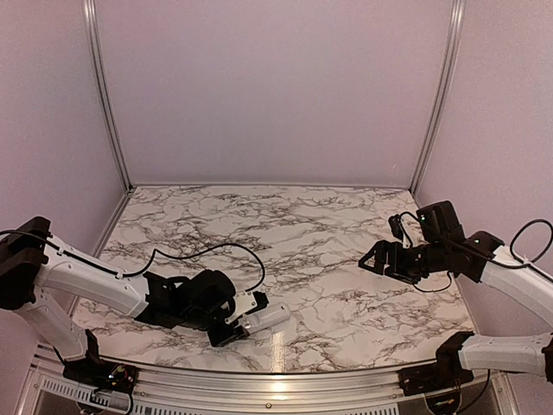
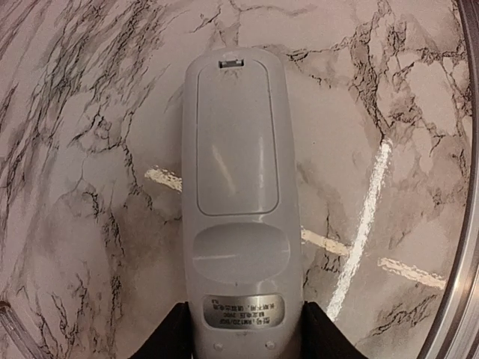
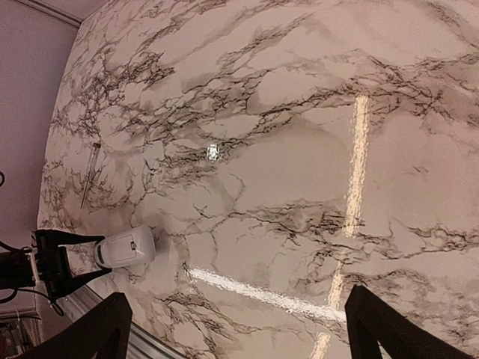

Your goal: Unload the batteries from the remote control

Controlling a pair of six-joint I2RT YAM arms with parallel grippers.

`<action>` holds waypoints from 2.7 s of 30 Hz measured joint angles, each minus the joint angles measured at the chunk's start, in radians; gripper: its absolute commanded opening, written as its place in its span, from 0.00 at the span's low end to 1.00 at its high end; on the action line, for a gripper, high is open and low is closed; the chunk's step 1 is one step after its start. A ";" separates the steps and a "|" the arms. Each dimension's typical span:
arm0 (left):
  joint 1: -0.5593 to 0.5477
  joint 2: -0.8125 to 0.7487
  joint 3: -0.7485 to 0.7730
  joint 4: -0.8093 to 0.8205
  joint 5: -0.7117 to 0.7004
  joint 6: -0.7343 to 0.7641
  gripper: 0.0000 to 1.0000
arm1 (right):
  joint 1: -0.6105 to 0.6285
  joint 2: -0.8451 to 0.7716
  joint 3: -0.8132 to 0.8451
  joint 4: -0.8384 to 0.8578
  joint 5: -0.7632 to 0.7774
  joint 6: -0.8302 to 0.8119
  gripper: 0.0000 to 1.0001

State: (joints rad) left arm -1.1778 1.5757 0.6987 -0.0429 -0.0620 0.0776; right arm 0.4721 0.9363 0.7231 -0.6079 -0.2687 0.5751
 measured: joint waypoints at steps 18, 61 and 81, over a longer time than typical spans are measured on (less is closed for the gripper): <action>-0.004 -0.121 0.113 -0.109 -0.035 0.054 0.33 | 0.000 0.019 0.000 0.097 -0.175 0.106 0.98; -0.030 -0.124 0.271 -0.191 -0.042 0.099 0.32 | 0.291 0.441 0.118 0.554 -0.469 0.372 0.37; -0.032 -0.211 0.294 -0.233 -0.115 0.048 0.99 | 0.294 0.433 0.181 0.505 -0.434 0.337 0.12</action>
State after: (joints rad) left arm -1.2098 1.3647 0.9924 -0.2764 -0.1768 0.1261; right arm 0.7658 1.3693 0.9043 -0.1028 -0.7029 0.9119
